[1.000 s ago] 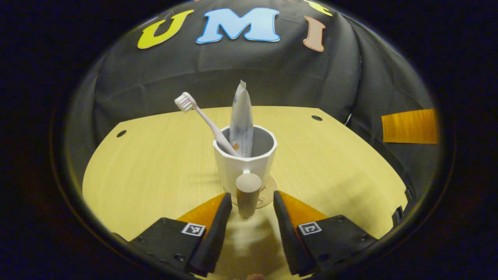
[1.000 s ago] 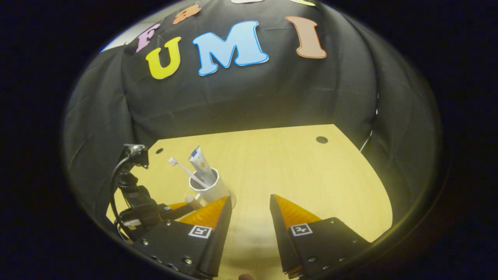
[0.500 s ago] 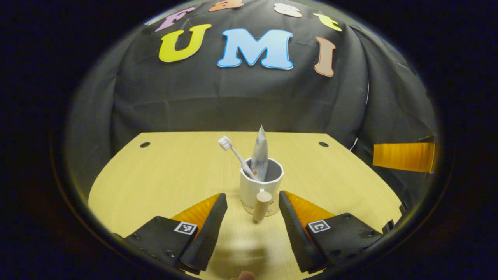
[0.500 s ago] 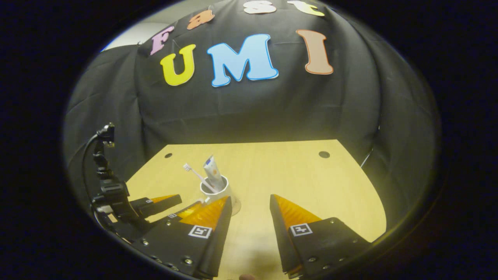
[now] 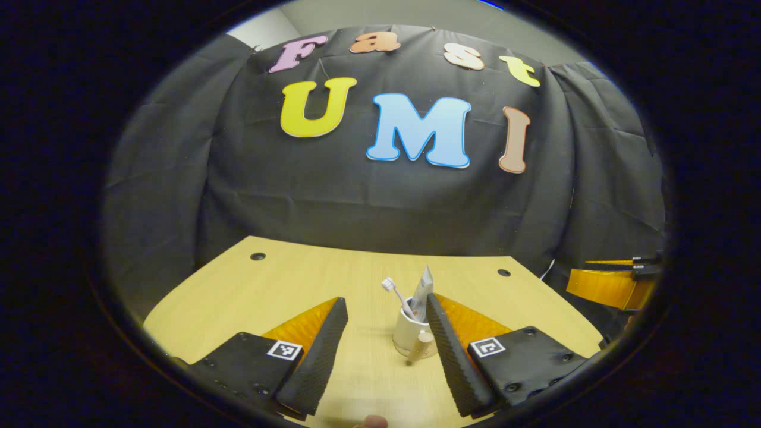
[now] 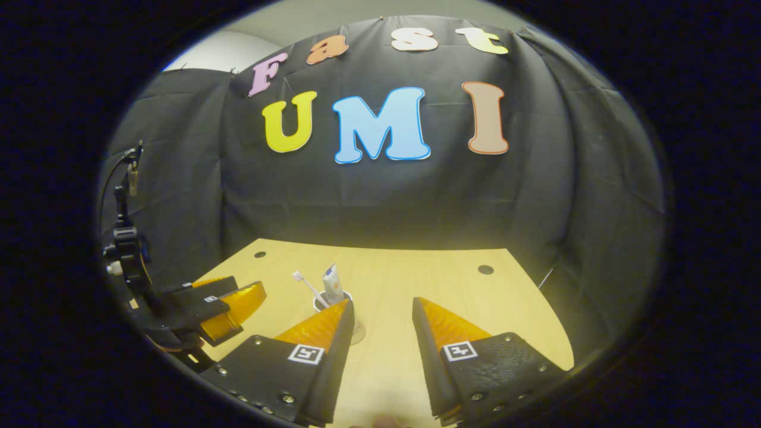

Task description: Put the toothbrush and toothpaste on the desktop into the cup, then pick up the cup and place it on the coaster on the desktop.

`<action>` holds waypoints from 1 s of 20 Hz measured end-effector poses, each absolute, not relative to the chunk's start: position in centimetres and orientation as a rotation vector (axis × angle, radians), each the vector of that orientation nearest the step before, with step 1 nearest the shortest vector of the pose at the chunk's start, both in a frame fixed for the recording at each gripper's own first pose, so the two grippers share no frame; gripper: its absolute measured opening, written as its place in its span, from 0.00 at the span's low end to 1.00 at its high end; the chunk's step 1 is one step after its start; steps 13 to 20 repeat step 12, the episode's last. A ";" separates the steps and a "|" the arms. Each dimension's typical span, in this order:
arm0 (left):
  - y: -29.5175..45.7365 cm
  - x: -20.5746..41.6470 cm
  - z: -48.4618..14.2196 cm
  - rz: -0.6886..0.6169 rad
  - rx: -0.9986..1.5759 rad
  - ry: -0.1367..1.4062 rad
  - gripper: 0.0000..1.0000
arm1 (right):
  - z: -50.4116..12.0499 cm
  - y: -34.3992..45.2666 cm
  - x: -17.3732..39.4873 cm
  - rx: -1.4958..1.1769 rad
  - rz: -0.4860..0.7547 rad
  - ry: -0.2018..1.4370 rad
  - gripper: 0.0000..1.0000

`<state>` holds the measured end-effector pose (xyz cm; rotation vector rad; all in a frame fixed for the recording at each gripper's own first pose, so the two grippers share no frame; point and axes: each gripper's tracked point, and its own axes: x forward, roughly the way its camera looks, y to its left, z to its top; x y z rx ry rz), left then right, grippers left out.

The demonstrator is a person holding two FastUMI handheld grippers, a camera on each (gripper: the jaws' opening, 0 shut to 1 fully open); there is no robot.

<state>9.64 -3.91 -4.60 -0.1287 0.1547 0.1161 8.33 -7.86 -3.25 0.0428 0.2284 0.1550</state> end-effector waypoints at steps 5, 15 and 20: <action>-3.2 8.4 -1.2 0.119 -0.129 0.092 0.88 | -2.1 -7.2 7.7 0.012 0.145 0.177 0.58; -2.4 7.4 1.3 0.099 -0.129 0.057 0.87 | 0.4 -5.7 6.6 -0.033 0.115 0.081 0.55; -2.4 7.4 1.3 0.099 -0.129 0.057 0.87 | 0.4 -5.7 6.6 -0.033 0.115 0.081 0.55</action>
